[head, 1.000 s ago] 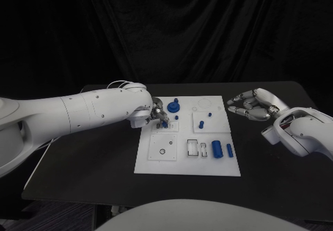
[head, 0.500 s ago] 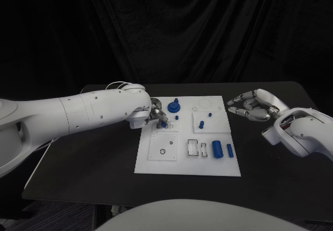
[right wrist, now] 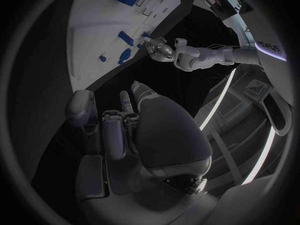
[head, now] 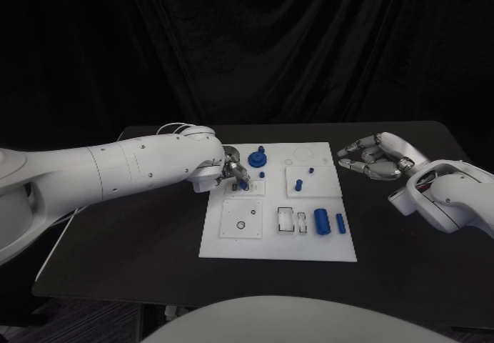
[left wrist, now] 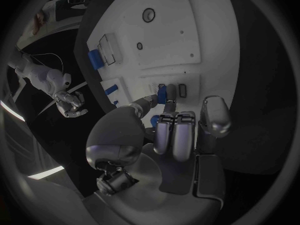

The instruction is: Assemble the parts on the task board

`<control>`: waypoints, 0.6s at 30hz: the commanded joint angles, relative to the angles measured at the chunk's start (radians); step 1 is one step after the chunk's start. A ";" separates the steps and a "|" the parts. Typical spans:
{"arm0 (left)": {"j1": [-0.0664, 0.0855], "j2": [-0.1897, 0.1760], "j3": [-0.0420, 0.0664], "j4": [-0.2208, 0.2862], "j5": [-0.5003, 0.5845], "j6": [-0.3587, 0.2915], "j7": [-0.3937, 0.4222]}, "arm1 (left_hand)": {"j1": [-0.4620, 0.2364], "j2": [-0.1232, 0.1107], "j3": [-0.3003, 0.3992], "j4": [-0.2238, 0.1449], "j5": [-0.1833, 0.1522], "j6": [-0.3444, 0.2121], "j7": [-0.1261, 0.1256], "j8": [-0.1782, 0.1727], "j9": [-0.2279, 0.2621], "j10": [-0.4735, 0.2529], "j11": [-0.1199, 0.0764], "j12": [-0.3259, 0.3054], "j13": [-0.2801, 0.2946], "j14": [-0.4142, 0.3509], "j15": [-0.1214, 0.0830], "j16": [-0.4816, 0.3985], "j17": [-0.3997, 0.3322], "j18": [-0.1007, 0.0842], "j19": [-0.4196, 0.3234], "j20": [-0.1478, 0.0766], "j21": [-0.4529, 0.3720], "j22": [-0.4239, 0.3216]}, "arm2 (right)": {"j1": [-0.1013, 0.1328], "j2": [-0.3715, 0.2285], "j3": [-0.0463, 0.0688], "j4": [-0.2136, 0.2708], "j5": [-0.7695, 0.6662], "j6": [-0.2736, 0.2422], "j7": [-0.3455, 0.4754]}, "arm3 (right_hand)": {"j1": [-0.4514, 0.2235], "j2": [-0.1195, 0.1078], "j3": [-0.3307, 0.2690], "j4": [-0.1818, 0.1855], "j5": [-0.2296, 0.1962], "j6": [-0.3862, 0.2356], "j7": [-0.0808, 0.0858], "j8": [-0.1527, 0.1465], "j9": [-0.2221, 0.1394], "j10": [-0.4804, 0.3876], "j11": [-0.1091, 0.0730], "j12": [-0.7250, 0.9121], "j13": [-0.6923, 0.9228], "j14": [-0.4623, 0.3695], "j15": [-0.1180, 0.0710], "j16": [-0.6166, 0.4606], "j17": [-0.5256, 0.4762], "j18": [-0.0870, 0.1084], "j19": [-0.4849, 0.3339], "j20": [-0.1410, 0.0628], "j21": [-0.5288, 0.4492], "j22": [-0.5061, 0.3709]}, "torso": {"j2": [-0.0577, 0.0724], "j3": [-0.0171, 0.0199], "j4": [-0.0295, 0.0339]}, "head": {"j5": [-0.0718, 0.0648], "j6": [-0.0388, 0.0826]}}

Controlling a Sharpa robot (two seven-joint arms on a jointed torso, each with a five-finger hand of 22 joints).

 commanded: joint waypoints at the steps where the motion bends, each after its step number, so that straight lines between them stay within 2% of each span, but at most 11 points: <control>1: -0.006 -0.001 -0.002 0.002 0.000 -0.019 0.012 | -0.001 0.010 0.008 0.002 -0.004 0.000 -0.005 -0.003 0.001 0.091 0.009 -0.004 0.251 0.089 0.007 -0.006 0.212 0.015 -0.003 -0.001 -0.004 0.002 | -0.003 -0.001 0.001 -0.001 0.006 0.007 -0.018 | 0.006 0.001 0.006 -0.002 0.004 0.000 0.005 0.002 -0.001 0.033 0.009 -0.003 0.195 0.056 0.008 -0.004 0.137 0.000 -0.004 0.002 -0.006 0.129 | 0.000 -0.0002 -0.0018 | 0.003 0.000; 7: -0.008 -0.005 -0.002 0.005 0.008 -0.028 0.009 | -0.002 0.010 0.008 0.003 -0.004 0.002 -0.005 -0.003 0.002 0.092 0.009 -0.003 0.251 0.090 0.007 -0.005 0.213 0.014 0.000 -0.001 -0.001 0.006 | -0.003 0.000 0.001 -0.002 0.007 0.008 -0.019 | 0.006 0.002 0.007 -0.002 0.005 -0.001 0.006 0.001 -0.002 0.032 0.010 -0.004 0.194 0.055 0.009 -0.006 0.135 0.000 -0.005 0.002 -0.009 0.129 | 0.001 0.0000 -0.0030 | 0.007 0.000; 18: -0.011 -0.015 -0.002 0.012 0.093 -0.039 -0.003 | -0.003 0.008 0.013 -0.001 0.002 0.004 -0.007 -0.004 0.004 0.087 0.007 -0.008 0.246 0.088 0.005 -0.008 0.208 0.017 -0.005 -0.001 -0.007 -0.002 | -0.003 -0.001 0.001 -0.003 0.007 0.009 -0.021 | 0.006 0.002 0.007 -0.002 0.005 -0.001 0.006 0.001 -0.002 0.032 0.010 -0.004 0.194 0.055 0.009 -0.006 0.135 0.000 -0.005 0.002 -0.009 0.129 | 0.001 0.0002 -0.0004 | 0.006 0.000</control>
